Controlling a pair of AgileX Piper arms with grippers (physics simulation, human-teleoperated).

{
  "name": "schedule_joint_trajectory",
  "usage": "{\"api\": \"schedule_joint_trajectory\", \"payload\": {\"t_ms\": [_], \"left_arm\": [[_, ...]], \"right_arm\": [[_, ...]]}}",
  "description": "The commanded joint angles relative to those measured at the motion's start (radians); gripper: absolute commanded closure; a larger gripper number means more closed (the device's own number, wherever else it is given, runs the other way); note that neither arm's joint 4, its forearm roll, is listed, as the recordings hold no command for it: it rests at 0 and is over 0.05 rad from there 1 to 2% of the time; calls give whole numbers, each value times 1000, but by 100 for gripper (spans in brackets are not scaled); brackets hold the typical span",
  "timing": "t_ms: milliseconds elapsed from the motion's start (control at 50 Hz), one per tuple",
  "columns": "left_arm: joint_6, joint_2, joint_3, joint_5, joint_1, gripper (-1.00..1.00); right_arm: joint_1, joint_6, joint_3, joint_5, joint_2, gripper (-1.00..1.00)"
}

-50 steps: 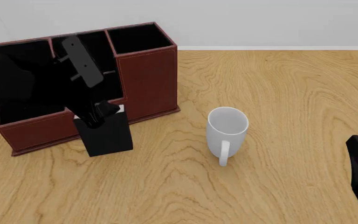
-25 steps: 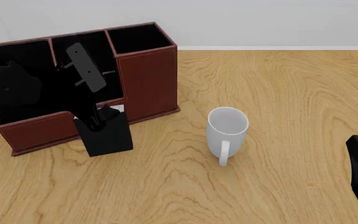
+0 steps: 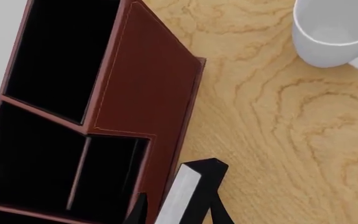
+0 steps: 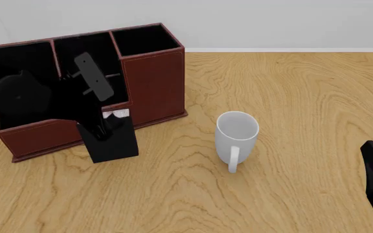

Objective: Pick up the book and place it in the front compartment of the caddy.

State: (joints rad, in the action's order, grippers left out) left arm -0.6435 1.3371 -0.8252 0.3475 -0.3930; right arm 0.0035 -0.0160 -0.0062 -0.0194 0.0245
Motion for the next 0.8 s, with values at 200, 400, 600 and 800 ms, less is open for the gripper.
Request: {"api": "schedule_joint_trajectory", "payload": {"t_ms": [200, 400, 600, 800], "left_arm": [[-35, 83, 35, -49, 22, -100], [-26, 120, 25, -67, 31, -100], [-47, 160, 33, -88, 42, -100], [-2, 100, 62, -119, 3, 100]], "right_arm": [[0, 0, 0, 0, 0, -100], [0, 0, 0, 0, 0, -100], [0, 0, 0, 0, 0, -100], [0, 0, 0, 0, 0, -100]]}}
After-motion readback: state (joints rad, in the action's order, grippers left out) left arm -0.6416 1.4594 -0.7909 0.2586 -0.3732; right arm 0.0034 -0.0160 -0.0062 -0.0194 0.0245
